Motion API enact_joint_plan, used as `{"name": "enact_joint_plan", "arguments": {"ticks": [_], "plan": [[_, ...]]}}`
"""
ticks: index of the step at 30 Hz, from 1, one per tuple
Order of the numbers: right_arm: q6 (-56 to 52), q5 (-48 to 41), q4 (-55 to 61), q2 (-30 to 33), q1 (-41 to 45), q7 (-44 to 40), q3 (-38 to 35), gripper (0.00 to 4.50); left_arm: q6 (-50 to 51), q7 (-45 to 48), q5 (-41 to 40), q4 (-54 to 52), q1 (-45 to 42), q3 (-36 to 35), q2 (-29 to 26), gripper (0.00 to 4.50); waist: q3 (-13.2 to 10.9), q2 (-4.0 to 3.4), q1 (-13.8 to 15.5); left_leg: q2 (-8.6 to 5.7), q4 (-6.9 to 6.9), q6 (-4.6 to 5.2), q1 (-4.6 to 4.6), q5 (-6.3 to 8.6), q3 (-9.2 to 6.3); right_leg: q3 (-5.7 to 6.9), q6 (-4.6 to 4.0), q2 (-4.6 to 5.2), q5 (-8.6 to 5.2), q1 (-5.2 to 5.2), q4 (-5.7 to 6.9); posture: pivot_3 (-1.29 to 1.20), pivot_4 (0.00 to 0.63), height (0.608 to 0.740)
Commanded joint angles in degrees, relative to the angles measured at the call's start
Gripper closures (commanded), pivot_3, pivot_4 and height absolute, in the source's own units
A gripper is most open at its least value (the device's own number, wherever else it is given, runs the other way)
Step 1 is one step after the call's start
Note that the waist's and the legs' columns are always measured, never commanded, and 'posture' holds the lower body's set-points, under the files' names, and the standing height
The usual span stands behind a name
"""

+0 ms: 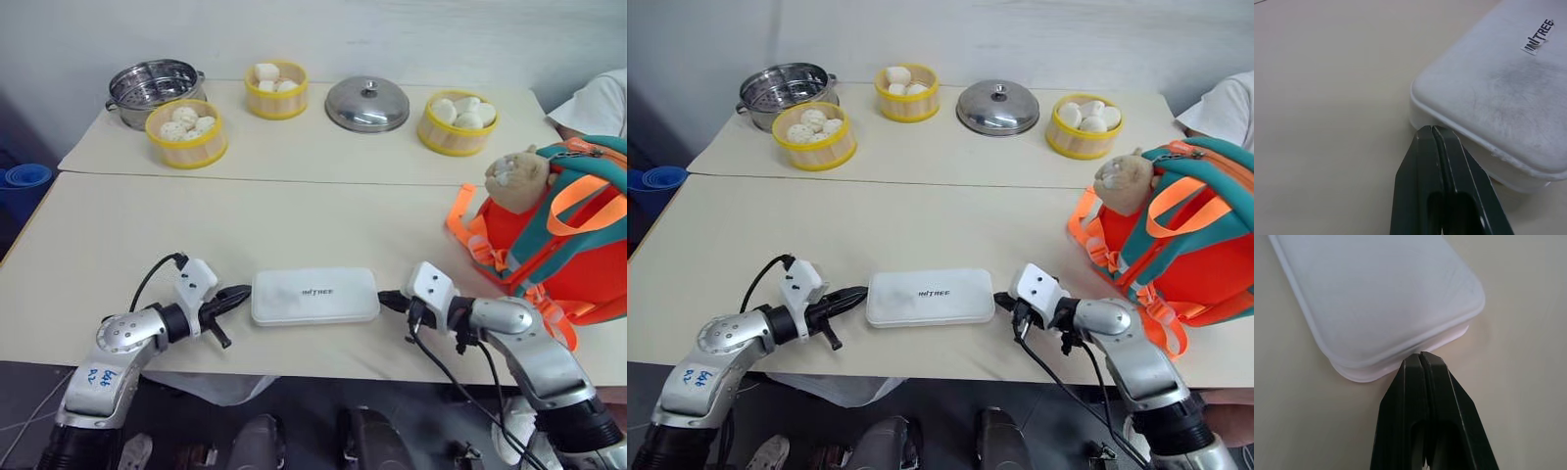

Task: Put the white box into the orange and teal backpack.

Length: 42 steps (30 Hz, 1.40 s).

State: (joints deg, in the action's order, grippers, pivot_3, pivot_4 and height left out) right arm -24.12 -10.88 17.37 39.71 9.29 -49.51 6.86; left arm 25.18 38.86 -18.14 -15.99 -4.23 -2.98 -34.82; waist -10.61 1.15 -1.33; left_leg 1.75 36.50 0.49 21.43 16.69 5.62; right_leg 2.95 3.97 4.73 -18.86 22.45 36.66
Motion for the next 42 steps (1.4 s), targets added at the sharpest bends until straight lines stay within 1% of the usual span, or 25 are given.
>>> {"name": "enact_joint_plan", "arguments": {"ticks": [1,3,4,6,7,8,9,10,11,12,13,15,17,20,24,26,28,31,32,34,38,42], "plan": [[-0.8,-2.3,5.1,2.1,-2.3,-2.1,-1.6,4.50,-1.4,1.6,0.1,-0.8,-1.0,2.7,1.2,4.47,0.0,0.00,0.1,0.00,0.00,0.01,0.00,0.01,0.00,0.00,0.00,0.00,0.00,-0.01,-0.01,0.00,0.150,0.740],[-0.6,-1.7,5.0,2.7,-3.9,-1.1,-2.9,4.50,-0.8,1.6,0.1,-0.6,-1.1,2.8,1.2,4.47,0.0,0.01,0.0,0.00,0.00,0.02,0.00,0.01,0.00,0.00,0.00,0.00,0.00,-0.02,-0.02,0.00,0.150,0.740],[-0.2,-1.2,4.7,3.3,-4.7,-0.7,-3.8,4.50,2.7,1.3,-1.8,-0.7,-1.1,1.6,1.1,4.47,0.0,0.01,0.0,0.00,0.00,0.02,0.00,0.01,-0.01,0.00,0.00,0.00,0.00,-0.02,-0.02,0.00,0.150,0.740],[0.7,-0.6,4.1,4.3,-5.9,-0.4,-5.3,4.50,11.1,0.2,-5.8,-1.0,-1.4,-1.0,0.6,4.10,0.0,0.01,0.0,0.01,0.00,0.02,0.00,0.01,0.00,0.00,0.00,0.00,0.00,-0.01,-0.01,0.00,0.150,0.740],[1.1,-0.5,3.8,4.8,-6.4,-0.7,-6.1,4.50,17.5,-0.7,-8.0,-1.0,-2.0,-2.7,-0.4,3.94,0.0,0.01,-0.1,0.01,0.01,0.01,-0.01,0.00,-0.01,0.00,0.00,-0.01,0.00,-0.02,0.01,0.00,0.150,0.740],[1.5,-0.8,3.4,5.6,-7.0,-1.1,-7.2,4.50,21.7,0.2,-11.0,-0.7,-2.7,-4.8,-1.7,3.68,0.0,0.02,-0.2,0.01,0.02,0.01,-0.01,-0.01,-0.02,-0.01,0.00,-0.02,0.00,-0.01,0.05,0.00,0.150,0.740],[2.2,-0.8,3.0,6.5,-7.5,-1.6,-7.9,4.50,27.5,2.5,-15.2,0.2,-3.8,-6.9,-3.9,3.37,0.0,0.02,-0.2,0.03,0.02,-0.01,-0.02,-0.02,-0.02,-0.01,0.00,-0.03,0.00,-0.01,0.06,0.00,0.150,0.740],[2.9,-0.6,2.5,7.3,-7.8,-2.1,-8.4,4.50,34.3,4.7,-19.6,1.4,-5.1,-8.6,-6.1,3.15,0.0,0.05,-0.2,0.03,0.04,-0.02,-0.03,-0.03,-0.02,-0.01,0.00,-0.04,0.00,0.00,0.12,0.00,0.150,0.740],[3.5,-0.5,2.2,7.8,-8.0,-2.5,-8.6,4.50,38.7,6.0,-22.7,2.1,-6.1,-9.5,-7.6,2.83,0.0,0.07,-0.4,0.04,0.06,-0.07,-0.03,-0.05,-0.03,-0.01,-0.01,-0.08,-0.01,0.02,0.15,0.00,0.150,0.740],[4.2,-0.3,1.7,8.3,-8.0,-2.8,-8.6,4.50,45.9,7.9,-26.1,4.7,-8.1,-9.9,-9.6,2.55,0.0,0.07,-0.3,0.08,0.07,-0.12,-0.03,-0.06,-0.05,-0.01,-0.05,-0.13,-0.03,0.03,0.17,0.00,0.150,0.740],[4.9,-0.1,1.3,8.6,-7.9,-3.1,-8.5,4.50,50.3,8.9,-27.8,7.0,-9.9,-9.9,-10.9,2.27,0.0,0.08,-0.3,0.07,0.07,-0.14,-0.06,-0.07,-0.05,-0.01,-0.09,-0.14,-0.06,0.01,0.21,0.00,0.150,0.740],[6.0,0.3,0.3,8.8,-7.3,-3.5,-8.1,4.50,56.4,9.0,-29.6,12.3,-14.1,-10.2,-11.0,1.61,0.0,0.07,-0.2,0.05,0.11,-0.21,-0.08,-0.11,-0.07,0.01,-0.11,-0.15,-0.08,0.00,0.24,0.00,0.150,0.740],[6.8,0.8,-0.7,8.4,-6.1,-3.6,-7.1,4.50,61.6,7.7,-30.2,17.8,-19.1,-10.8,-8.8,1.05,0.0,0.08,0.0,0.03,0.17,-0.32,-0.07,-0.17,-0.07,0.01,-0.10,-0.14,-0.08,-0.01,0.26,0.00,0.150,0.740],[7.9,2.0,-1.8,7.6,-4.0,-3.8,-4.9,4.50,66.6,7.2,-30.8,22.9,-24.6,-8.0,-7.0,0.09,-0.1,0.16,0.0,0.05,0.59,-0.38,0.08,-0.10,-0.13,0.06,-0.09,-0.16,-0.08,0.00,0.40,0.00,0.150,0.740],[8.2,2.8,-2.4,7.0,-2.3,-3.9,-3.1,4.50,67.2,2.7,-27.6,27.9,-28.9,-7.6,-3.1,0.03,-0.1,0.20,0.0,0.04,0.60,-0.40,0.10,-0.08,-0.12,0.02,-0.09,-0.14,-0.08,0.01,0.39,0.00,0.150,0.740],[8.5,3.6,-2.9,6.4,-0.9,-3.9,-1.4,4.50,67.3,1.5,-26.7,30.8,-31.2,-5.9,-1.2,0.03,-0.1,0.20,0.2,0.04,0.62,-0.41,0.10,-0.08,-0.12,0.03,-0.09,-0.15,-0.08,0.01,0.40,0.00,0.150,0.740],[8.7,4.1,-3.5,5.8,0.3,-3.9,-0.3,4.50,67.3,1.6,-27.1,31.9,-32.5,-2.7,-0.8,0.03,-0.1,0.20,0.3,0.03,0.75,-0.39,0.10,-0.09,-0.10,0.03,-0.08,-0.14,-0.07,-0.01,0.46,0.00,0.150,0.740],[9.1,4.7,-4.2,5.4,1.3,-4.0,0.7,4.50,67.3,1.4,-27.3,33.1,-33.8,-0.8,0.3,0.03,0.0,0.19,0.7,0.03,0.75,-0.41,0.07,-0.09,-0.11,0.01,-0.08,-0.13,-0.07,-0.02,0.50,0.00,0.150,0.740],[9.2,4.9,-4.4,5.2,1.6,-4.0,0.8,4.50,67.3,1.5,-27.2,33.1,-34.4,1.7,-0.3,0.03,0.0,0.19,1.0,0.03,0.74,-0.42,0.06,-0.09,-0.11,0.01,-0.08,-0.13,-0.07,-0.02,0.51,0.00,0.150,0.740],[9.3,5.1,-4.7,5.0,2.0,-3.9,1.0,4.50,67.3,0.1,-28.9,36.8,-36.2,1.3,1.1,0.03,0.0,0.19,1.4,0.02,0.75,-0.43,0.06,-0.09,-0.12,0.02,-0.08,-0.13,-0.07,-0.02,0.51,0.00,0.150,0.740],[9.7,5.4,-4.8,4.1,2.4,-3.5,1.3,4.50,67.3,-1.5,-33.5,37.7,-37.0,2.8,2.7,0.03,0.0,0.19,1.4,-0.02,0.79,-0.38,0.06,-0.07,-0.12,0.02,-0.08,-0.06,-0.07,-0.06,0.52,0.00,0.150,0.740],[9.5,5.6,-4.3,2.9,2.4,-2.7,1.7,4.50,67.3,-5.0,-35.8,41.0,-38.9,1.0,5.3,0.03,0.0,0.19,1.4,-0.01,0.83,-0.37,0.06,-0.07,-0.12,0.02,-0.08,-0.07,-0.07,-0.06,0.55,0.00,0.150,0.740]]}}
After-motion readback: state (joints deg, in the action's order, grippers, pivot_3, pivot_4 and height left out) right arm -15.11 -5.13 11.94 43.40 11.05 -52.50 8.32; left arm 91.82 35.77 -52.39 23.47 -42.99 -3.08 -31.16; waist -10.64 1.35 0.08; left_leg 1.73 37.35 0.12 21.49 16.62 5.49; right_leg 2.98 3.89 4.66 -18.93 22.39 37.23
